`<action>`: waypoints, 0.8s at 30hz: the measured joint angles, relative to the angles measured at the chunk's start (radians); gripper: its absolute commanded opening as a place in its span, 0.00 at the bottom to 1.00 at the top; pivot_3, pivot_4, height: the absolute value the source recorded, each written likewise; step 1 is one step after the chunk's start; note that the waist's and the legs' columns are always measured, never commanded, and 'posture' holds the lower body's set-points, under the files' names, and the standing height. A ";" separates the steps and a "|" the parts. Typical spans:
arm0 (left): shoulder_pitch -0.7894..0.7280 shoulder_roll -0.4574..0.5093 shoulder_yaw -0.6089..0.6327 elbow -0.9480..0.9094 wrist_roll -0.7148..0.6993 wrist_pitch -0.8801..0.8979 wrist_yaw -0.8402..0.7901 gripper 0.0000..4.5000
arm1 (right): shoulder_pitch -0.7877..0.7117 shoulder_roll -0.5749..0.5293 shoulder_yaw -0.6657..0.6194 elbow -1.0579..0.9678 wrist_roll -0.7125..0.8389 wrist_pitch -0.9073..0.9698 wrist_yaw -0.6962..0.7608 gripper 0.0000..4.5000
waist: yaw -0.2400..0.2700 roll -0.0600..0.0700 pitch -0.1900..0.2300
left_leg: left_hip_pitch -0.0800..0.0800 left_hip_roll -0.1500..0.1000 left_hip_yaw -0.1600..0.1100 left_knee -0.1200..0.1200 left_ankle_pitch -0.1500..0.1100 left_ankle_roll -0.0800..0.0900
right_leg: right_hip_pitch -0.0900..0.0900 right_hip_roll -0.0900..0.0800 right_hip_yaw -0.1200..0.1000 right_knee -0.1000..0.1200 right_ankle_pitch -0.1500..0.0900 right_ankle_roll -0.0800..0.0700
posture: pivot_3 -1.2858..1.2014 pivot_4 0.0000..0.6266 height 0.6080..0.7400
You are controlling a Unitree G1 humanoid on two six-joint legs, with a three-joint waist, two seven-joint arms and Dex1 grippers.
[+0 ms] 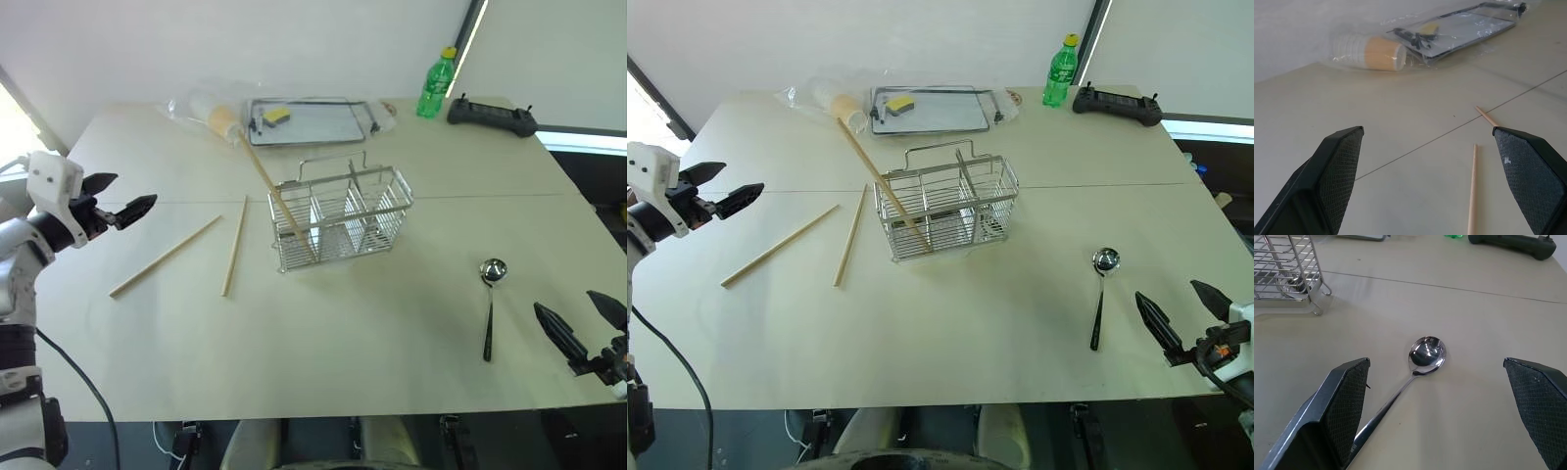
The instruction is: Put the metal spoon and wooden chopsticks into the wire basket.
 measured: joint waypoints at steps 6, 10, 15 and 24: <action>0.000 0.000 0.000 0.000 0.000 -0.003 0.000 0.99 | -0.001 0.000 0.011 0.000 0.001 0.001 -0.006 1.00 | 0.000 0.000 0.000 | 0.000 0.000 0.000 0.000 0.000 0.000 | 0.000 0.000 0.000 0.000 0.000 0.000 | 0.52 0.24 0.76; 0.000 0.000 0.000 0.000 0.000 -0.003 0.001 0.99 | -0.006 0.000 0.018 0.000 0.001 0.001 -0.008 1.00 | 0.000 0.000 0.000 | 0.000 0.000 0.000 0.000 0.000 0.000 | 0.000 0.000 0.000 0.000 0.000 0.000 | 0.52 0.24 0.76; 0.000 0.000 0.000 0.000 0.000 -0.002 0.001 0.99 | -0.011 0.000 0.019 0.000 0.001 0.001 -0.015 1.00 | 0.000 0.000 0.000 | 0.000 0.000 0.000 0.000 0.000 0.000 | 0.000 0.000 0.000 0.000 0.000 0.000 | 0.52 0.24 0.76; 0.000 0.000 0.000 0.000 0.000 0.005 -0.001 0.99 | -0.012 0.000 0.021 0.000 0.001 0.001 -0.023 1.00 | 0.000 0.000 0.000 | 0.001 -0.001 0.000 0.000 0.000 0.000 | 0.000 0.000 0.000 0.001 0.000 0.000 | 0.52 0.24 0.76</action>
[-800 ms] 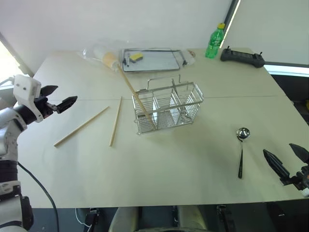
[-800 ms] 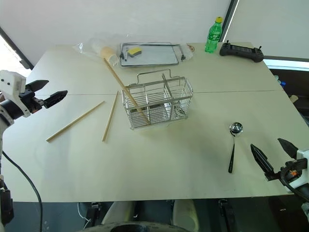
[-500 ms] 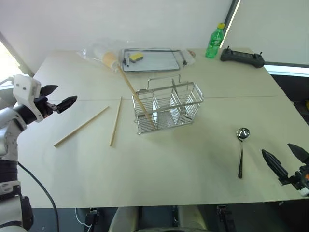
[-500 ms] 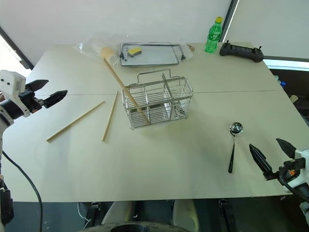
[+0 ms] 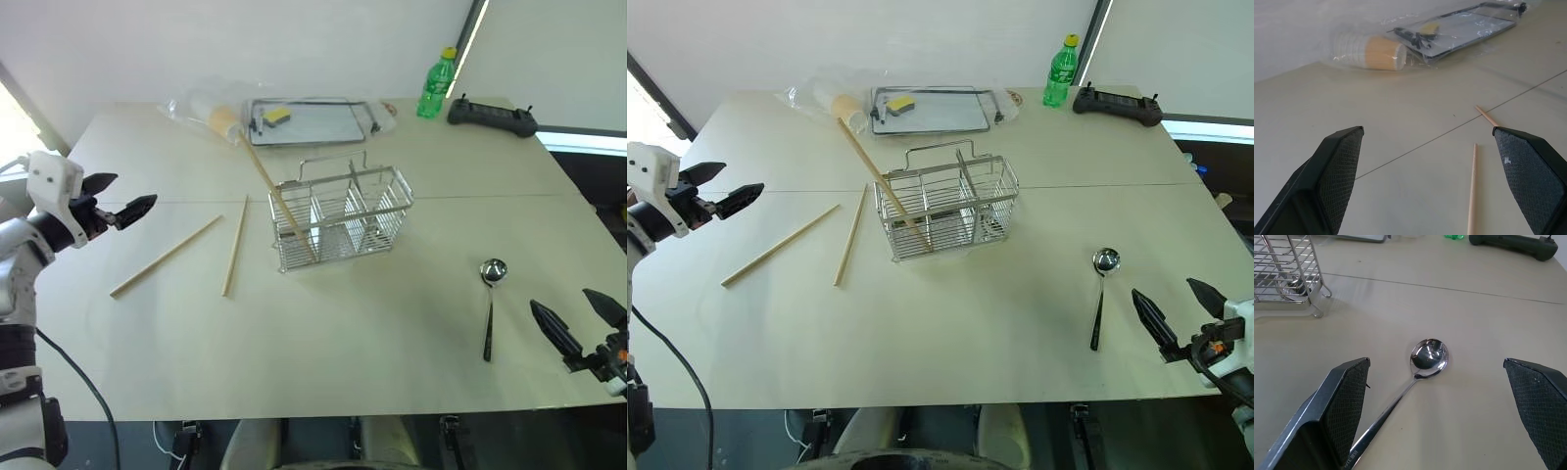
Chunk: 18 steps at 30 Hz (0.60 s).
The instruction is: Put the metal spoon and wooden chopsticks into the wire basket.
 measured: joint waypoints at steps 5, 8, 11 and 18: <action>-0.005 0.000 -0.004 0.000 0.000 0.002 -0.005 0.99 | 0.002 0.000 0.000 0.000 0.000 0.000 0.000 1.00 | 0.000 0.000 0.000 | 0.000 0.000 0.000 0.000 0.000 0.000 | 0.000 0.000 0.000 0.000 0.000 0.000 | 0.52 0.24 0.76; -0.014 0.000 -0.008 0.000 0.000 0.005 -0.007 0.99 | -0.005 -0.005 0.000 0.004 -0.001 0.000 0.002 1.00 | 0.000 0.000 0.000 | 0.000 0.000 0.000 0.000 0.000 0.000 | 0.000 0.000 0.000 0.000 0.000 0.000 | 0.52 0.24 0.76; -0.016 -0.008 -0.008 -0.017 -0.003 0.020 -0.006 0.99 | -0.024 -0.025 0.000 0.006 -0.001 0.006 0.000 1.00 | 0.000 0.000 0.000 | 0.000 0.000 0.000 0.001 0.000 0.000 | 0.001 0.000 0.000 0.000 0.000 0.000 | 0.52 0.24 0.76; -0.008 -0.029 -0.036 -0.193 -0.094 0.168 -0.077 0.99 | -0.053 -0.072 0.027 -0.049 -0.003 0.106 -0.059 1.00 | 0.000 0.000 0.000 | 0.000 0.000 0.000 0.001 0.000 0.000 | 0.001 0.000 0.000 0.001 0.000 0.000 | 0.52 0.24 0.76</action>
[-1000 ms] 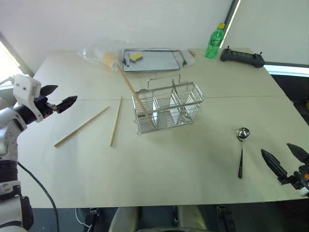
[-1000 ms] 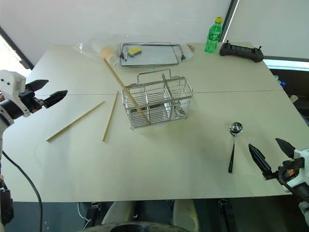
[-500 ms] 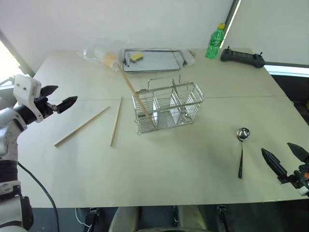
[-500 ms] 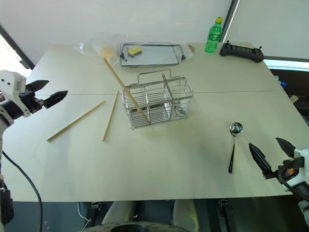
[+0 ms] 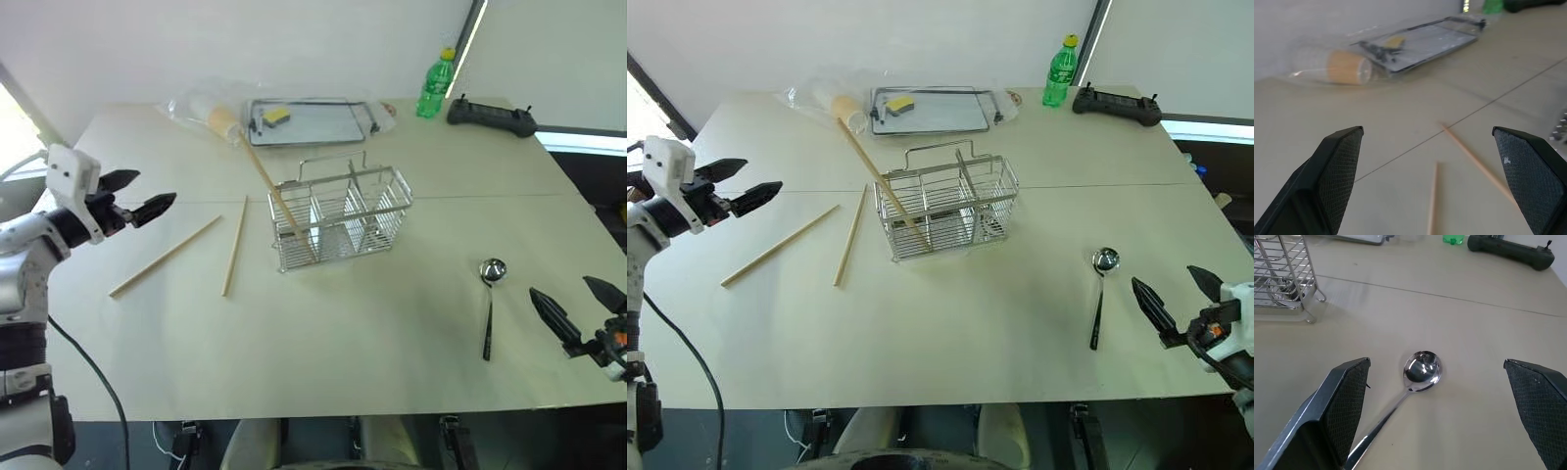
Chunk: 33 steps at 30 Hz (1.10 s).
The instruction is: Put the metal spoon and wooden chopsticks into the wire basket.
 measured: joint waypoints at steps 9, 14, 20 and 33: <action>0.034 0.076 -0.060 -0.357 -0.235 0.265 -0.172 0.99 | -0.165 0.030 0.120 -0.111 0.059 0.318 -0.299 1.00 | -0.002 0.001 0.000 | 0.000 0.000 0.000 0.001 0.000 0.000 | 0.000 0.001 0.000 0.000 0.000 -0.002 | 0.52 0.24 0.76; 0.041 0.086 -0.132 -0.503 -0.302 0.334 -0.191 0.99 | -0.254 0.099 0.208 -0.114 0.050 0.450 -0.467 1.00 | 0.000 0.001 0.000 | -0.001 0.000 0.000 0.001 0.000 0.000 | 0.000 0.000 0.000 0.000 0.000 -0.002 | 0.52 0.24 0.76; 0.036 0.086 -0.184 -0.553 -0.324 0.358 -0.209 0.99 | -0.277 0.131 0.276 -0.116 -0.012 0.533 -0.575 1.00 | -0.001 0.001 0.000 | -0.001 -0.001 0.000 0.001 0.000 0.001 | -0.001 0.001 0.000 0.000 0.000 -0.002 | 0.52 0.24 0.76; -0.025 0.078 -0.292 -0.545 -0.309 0.330 -0.304 0.99 | -0.355 0.213 0.329 0.017 -0.142 0.492 -0.610 1.00 | -0.007 0.001 0.000 | 0.000 0.000 0.000 0.004 0.000 0.001 | 0.001 0.003 0.000 0.000 0.000 -0.002 | 0.52 0.24 0.76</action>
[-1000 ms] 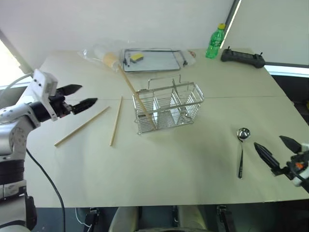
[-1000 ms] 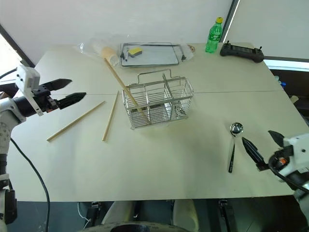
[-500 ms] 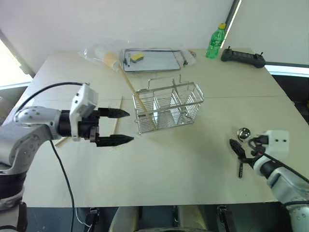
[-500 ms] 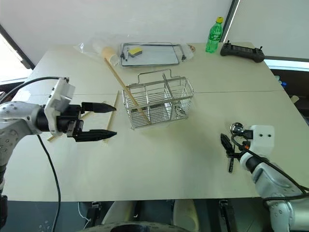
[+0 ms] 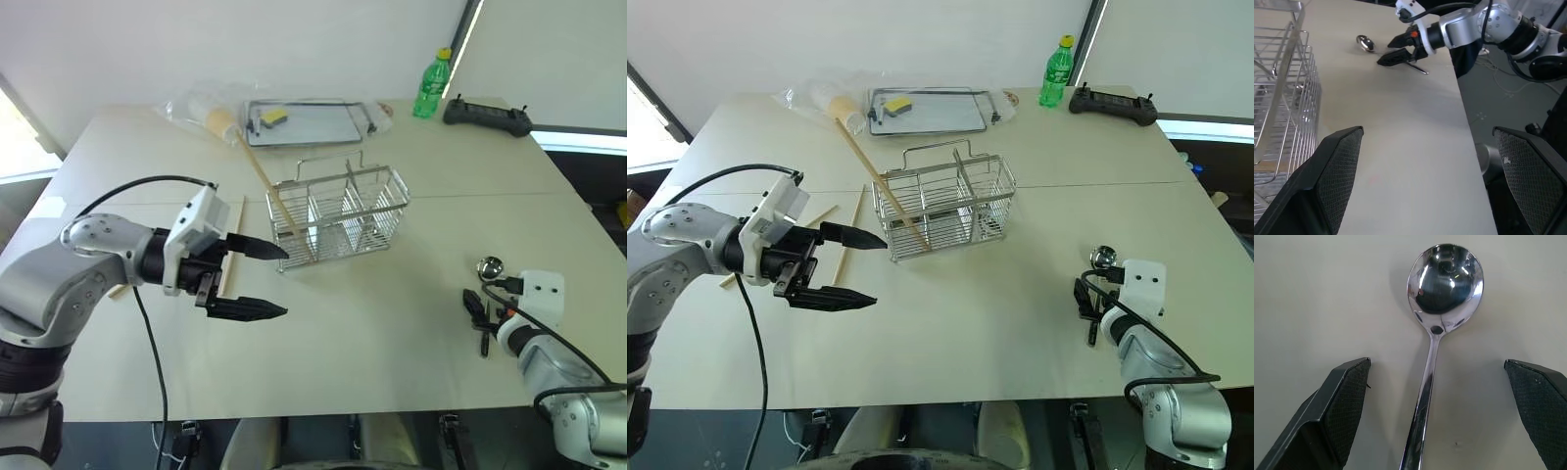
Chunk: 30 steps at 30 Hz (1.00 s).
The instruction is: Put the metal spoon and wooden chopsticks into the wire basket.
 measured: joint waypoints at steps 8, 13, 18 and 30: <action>-0.017 0.002 -0.029 0.019 0.025 -0.020 -0.031 1.00 | -0.022 -0.002 0.014 0.016 -0.027 0.009 0.029 0.47 | 0.001 0.000 0.000 | 0.000 0.000 0.000 0.001 0.000 0.000 | 0.001 0.000 0.000 0.000 0.000 0.000 | 0.52 0.24 0.76; -0.019 0.002 -0.029 0.019 0.025 -0.019 -0.032 1.00 | -0.020 -0.003 0.014 0.015 -0.047 0.009 0.041 0.01 | 0.005 -0.001 0.000 | -0.001 0.000 -0.001 0.001 0.000 0.000 | 0.001 0.000 0.000 0.000 0.000 0.000 | 0.52 0.24 0.76; -0.024 0.002 -0.029 0.028 0.031 -0.020 -0.035 1.00 | -0.023 0.000 0.014 0.014 -0.058 0.013 0.044 0.01 | 0.005 -0.001 0.000 | 0.000 0.000 -0.001 0.001 0.000 0.000 | 0.000 0.000 0.000 0.000 0.000 0.000 | 0.52 0.24 0.76; -0.033 -0.070 -0.025 0.045 0.050 -0.039 0.037 1.00 | -0.124 -0.054 -0.131 -0.042 0.040 -0.143 0.190 0.01 | -0.003 0.005 0.004 | -0.001 0.000 0.000 0.001 0.000 0.000 | -0.001 0.000 0.000 0.000 0.000 0.001 | 0.52 0.24 0.76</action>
